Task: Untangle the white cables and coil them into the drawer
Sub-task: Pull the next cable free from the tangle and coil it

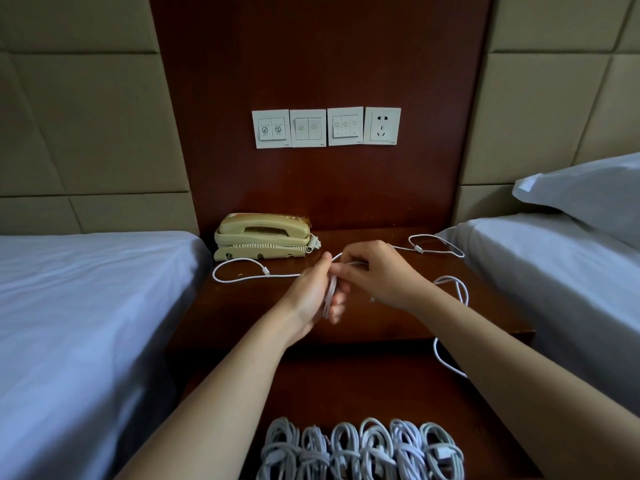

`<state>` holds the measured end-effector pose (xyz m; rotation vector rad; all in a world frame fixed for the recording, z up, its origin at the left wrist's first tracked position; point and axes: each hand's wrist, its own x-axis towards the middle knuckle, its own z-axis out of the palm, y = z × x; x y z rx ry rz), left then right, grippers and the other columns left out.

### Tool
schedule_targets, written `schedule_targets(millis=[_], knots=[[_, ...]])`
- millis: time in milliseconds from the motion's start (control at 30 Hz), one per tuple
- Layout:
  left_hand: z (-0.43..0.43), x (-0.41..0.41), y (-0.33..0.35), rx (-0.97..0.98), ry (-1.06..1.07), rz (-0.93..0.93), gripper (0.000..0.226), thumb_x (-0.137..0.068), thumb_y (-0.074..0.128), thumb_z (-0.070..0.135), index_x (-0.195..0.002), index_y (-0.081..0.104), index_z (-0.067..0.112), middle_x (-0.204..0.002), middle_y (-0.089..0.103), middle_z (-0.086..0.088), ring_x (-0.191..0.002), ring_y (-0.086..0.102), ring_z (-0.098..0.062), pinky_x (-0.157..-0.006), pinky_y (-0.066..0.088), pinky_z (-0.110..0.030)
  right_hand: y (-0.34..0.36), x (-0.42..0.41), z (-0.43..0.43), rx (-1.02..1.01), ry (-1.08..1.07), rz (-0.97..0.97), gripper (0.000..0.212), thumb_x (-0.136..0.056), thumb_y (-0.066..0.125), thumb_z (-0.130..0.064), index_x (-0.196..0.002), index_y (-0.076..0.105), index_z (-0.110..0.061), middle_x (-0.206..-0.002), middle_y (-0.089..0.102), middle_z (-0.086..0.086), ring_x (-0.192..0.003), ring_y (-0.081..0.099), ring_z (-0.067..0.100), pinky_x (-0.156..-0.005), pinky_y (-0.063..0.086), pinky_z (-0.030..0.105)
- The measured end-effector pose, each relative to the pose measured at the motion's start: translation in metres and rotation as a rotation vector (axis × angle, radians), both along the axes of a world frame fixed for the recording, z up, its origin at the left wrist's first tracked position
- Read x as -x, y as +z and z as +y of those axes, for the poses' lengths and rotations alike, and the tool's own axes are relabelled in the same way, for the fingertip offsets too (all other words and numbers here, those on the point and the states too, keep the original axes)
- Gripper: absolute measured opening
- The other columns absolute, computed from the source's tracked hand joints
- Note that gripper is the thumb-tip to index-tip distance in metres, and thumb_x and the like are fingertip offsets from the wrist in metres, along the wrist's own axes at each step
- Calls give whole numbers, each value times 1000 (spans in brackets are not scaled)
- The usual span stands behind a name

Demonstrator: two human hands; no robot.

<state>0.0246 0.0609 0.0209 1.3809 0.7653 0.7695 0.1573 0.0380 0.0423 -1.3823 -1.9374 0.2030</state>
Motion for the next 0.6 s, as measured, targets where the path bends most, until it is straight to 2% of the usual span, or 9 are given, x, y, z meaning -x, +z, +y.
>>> schedule_targets(millis=[100, 167, 233, 333, 400, 467, 533, 600], knots=[[-1, 1, 3, 61, -78, 30, 60, -99, 10, 51, -65, 38, 9, -39, 26, 6, -30, 24, -7, -36, 23, -18, -3, -3, 1, 16, 24, 16, 30, -89, 62, -28, -60, 53, -24, -55, 55, -7, -51, 44, 5, -52, 36, 26], [-2, 4, 6, 94, -142, 37, 61, -96, 10, 57, -66, 36, 11, -40, 21, 8, -30, 19, -4, -34, 20, -17, -5, -5, 2, 50, 46, 52, 29, -89, 62, -30, -65, 57, -13, -56, 53, 0, -51, 45, 9, -49, 41, 33], [-3, 8, 8, 96, -202, 40, 57, -93, 19, 60, -64, 35, 14, -42, 18, 9, -32, 16, -3, -35, 15, -16, -7, -8, 3, 79, 73, 78, 31, -90, 60, -29, -67, 57, -8, -57, 50, 5, -50, 45, 11, -44, 43, 32], [-4, 12, 10, -26, -229, 113, 43, -95, 41, 40, -61, 32, 17, -44, 20, 10, -34, 16, -2, -35, 13, -15, -8, -12, 6, 70, 59, 104, 38, -96, 52, -24, -61, 50, -9, -54, 39, 0, -49, 33, 6, -44, 31, 23], [-4, 12, 9, -84, -213, 155, 40, -100, 38, 28, -62, 31, 16, -44, 21, 10, -34, 16, -2, -33, 15, -13, -6, -15, 6, 75, 40, 133, 41, -98, 46, -25, -58, 46, -15, -53, 34, -2, -47, 32, 6, -42, 30, 21], [-2, 12, 9, -97, -174, 151, 41, -101, 34, 28, -62, 31, 16, -43, 21, 11, -34, 17, -2, -33, 15, -13, -3, -17, 5, 113, 43, 138, 38, -98, 45, -25, -62, 49, -15, -54, 35, 0, -43, 37, 7, -38, 35, 20], [2, 13, 9, -93, -128, 121, 42, -102, 32, 29, -62, 31, 16, -43, 21, 11, -33, 17, -2, -33, 14, -14, -1, -19, 3, 165, 57, 195, 34, -98, 46, -26, -68, 53, -12, -56, 39, 4, -43, 45, 10, -43, 40, 21], [6, 18, 9, -86, -56, 88, 42, -102, 32, 29, -62, 30, 16, -43, 21, 11, -33, 17, -3, -33, 13, -15, 0, -24, 3, 185, 69, 246, 34, -98, 46, -28, -73, 58, -7, -63, 43, 9, -56, 46, 17, -59, 38, 26]])
